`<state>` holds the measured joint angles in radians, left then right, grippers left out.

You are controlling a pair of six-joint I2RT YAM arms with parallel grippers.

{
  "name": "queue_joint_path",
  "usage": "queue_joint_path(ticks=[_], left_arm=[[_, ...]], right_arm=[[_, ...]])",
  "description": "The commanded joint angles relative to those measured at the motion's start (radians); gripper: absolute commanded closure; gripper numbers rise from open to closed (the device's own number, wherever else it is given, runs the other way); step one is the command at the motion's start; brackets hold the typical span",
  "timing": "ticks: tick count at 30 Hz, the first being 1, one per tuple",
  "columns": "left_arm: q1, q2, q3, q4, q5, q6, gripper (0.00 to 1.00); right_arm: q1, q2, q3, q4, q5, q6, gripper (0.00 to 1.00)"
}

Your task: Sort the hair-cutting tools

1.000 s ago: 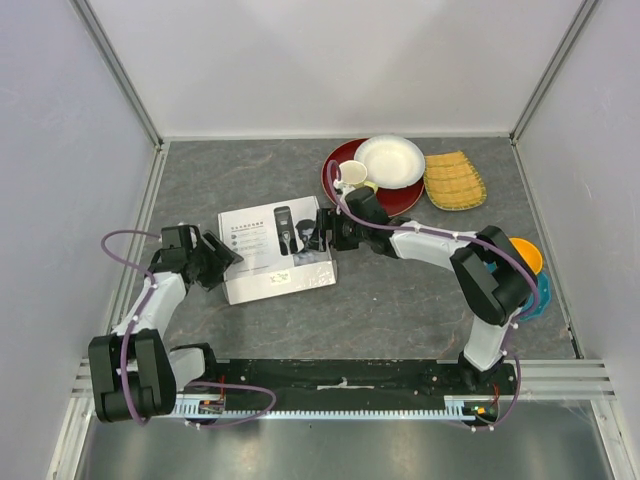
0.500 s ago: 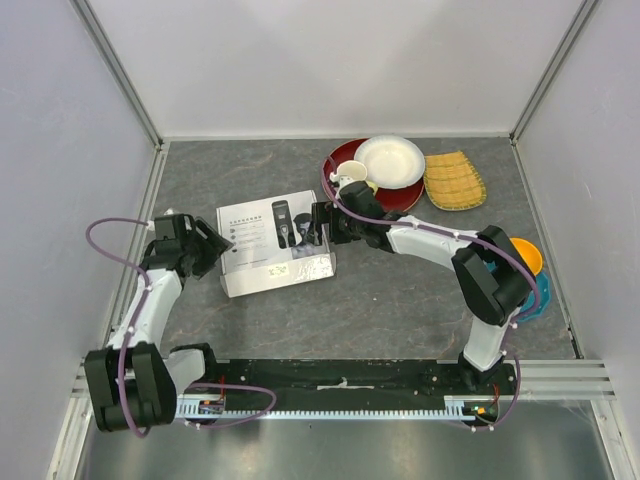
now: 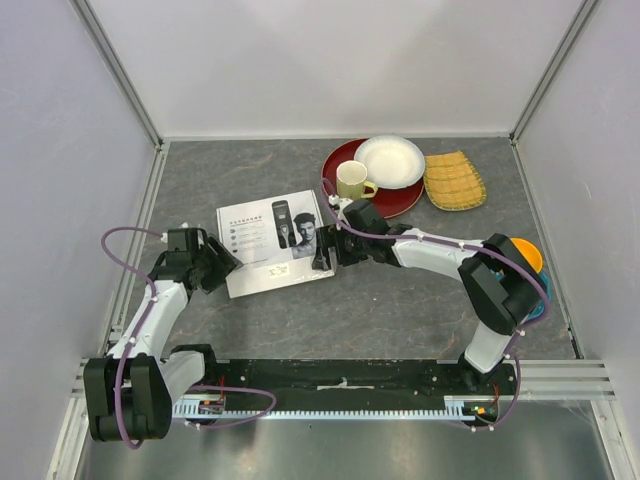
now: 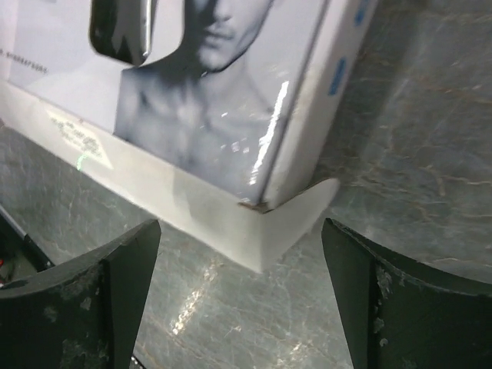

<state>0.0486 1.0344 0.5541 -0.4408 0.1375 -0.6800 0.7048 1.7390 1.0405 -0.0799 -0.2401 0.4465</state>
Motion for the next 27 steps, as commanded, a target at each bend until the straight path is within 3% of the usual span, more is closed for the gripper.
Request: queue_joint_path(ticks=[1,8,27], left_arm=[[-0.023,-0.005,-0.011,0.011,0.046,0.011,0.31],[-0.024,0.001,-0.002,-0.016,0.126,0.000,0.38],[-0.023,-0.073,0.064,-0.105,0.165,0.039,0.42]], right_arm=[[0.021,-0.019,0.001,0.019,-0.082,-0.020,0.08],[0.047,-0.010,0.069,-0.116,-0.085,0.017,0.20],[0.045,-0.087,0.082,-0.189,-0.054,0.057,0.27]])
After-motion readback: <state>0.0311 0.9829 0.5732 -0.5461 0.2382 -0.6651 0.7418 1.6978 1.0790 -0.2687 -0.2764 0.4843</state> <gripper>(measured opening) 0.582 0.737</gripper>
